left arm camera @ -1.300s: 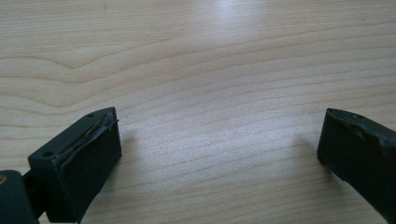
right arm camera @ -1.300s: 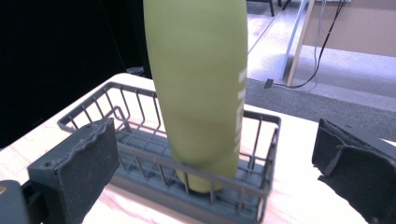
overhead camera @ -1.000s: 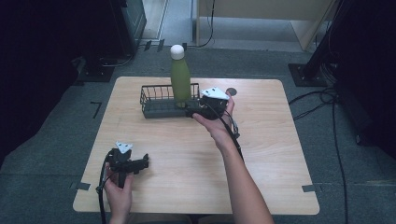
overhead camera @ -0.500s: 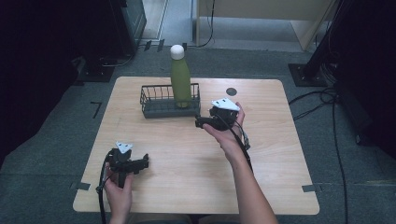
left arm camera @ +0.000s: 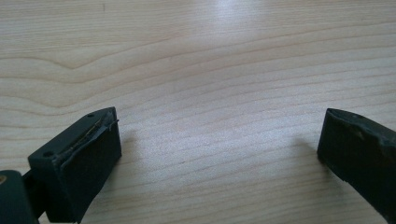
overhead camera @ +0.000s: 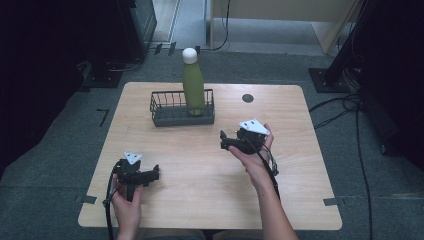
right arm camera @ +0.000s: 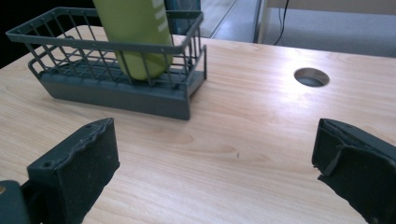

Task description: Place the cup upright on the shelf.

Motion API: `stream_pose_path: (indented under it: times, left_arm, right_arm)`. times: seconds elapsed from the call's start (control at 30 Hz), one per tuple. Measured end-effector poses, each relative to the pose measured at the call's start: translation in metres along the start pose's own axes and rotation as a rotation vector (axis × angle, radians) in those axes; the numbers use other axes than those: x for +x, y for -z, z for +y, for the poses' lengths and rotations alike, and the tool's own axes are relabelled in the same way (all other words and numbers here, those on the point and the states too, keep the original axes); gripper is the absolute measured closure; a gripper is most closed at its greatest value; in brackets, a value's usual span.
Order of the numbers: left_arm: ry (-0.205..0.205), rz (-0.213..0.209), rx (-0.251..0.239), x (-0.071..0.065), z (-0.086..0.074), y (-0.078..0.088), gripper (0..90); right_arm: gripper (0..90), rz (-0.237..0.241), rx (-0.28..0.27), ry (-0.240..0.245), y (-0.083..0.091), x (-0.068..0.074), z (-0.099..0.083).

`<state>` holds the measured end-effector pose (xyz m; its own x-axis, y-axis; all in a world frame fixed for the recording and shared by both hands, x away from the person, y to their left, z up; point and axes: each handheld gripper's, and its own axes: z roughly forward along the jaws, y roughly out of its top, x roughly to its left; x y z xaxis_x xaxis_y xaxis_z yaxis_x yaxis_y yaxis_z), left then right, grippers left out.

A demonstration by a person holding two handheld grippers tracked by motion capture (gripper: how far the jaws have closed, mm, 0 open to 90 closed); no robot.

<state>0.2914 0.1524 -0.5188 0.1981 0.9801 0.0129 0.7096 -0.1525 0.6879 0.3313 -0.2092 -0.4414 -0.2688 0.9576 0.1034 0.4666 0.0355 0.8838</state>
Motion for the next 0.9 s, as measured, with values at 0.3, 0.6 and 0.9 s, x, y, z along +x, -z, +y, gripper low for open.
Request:
stream_pose_path:
  times: [0.3, 0.6, 0.9]
  left_arm:
    - [-0.001, 0.001, 0.001, 0.000, 0.000, 0.000, 0.1]
    - [-0.003, 0.001, 0.002, 0.000, 0.000, 0.000, 0.1]
    - [-0.003, 0.001, 0.002, 0.000, 0.000, 0.000, 0.1]
  right_arm:
    - [0.4, -0.045, 0.005, -0.038, 0.016, -0.023, -0.026]
    - [0.5, -0.123, 0.030, -0.051, 0.028, -0.047, -0.052]
    - [0.6, -0.178, 0.045, -0.091, 0.045, -0.071, -0.076]
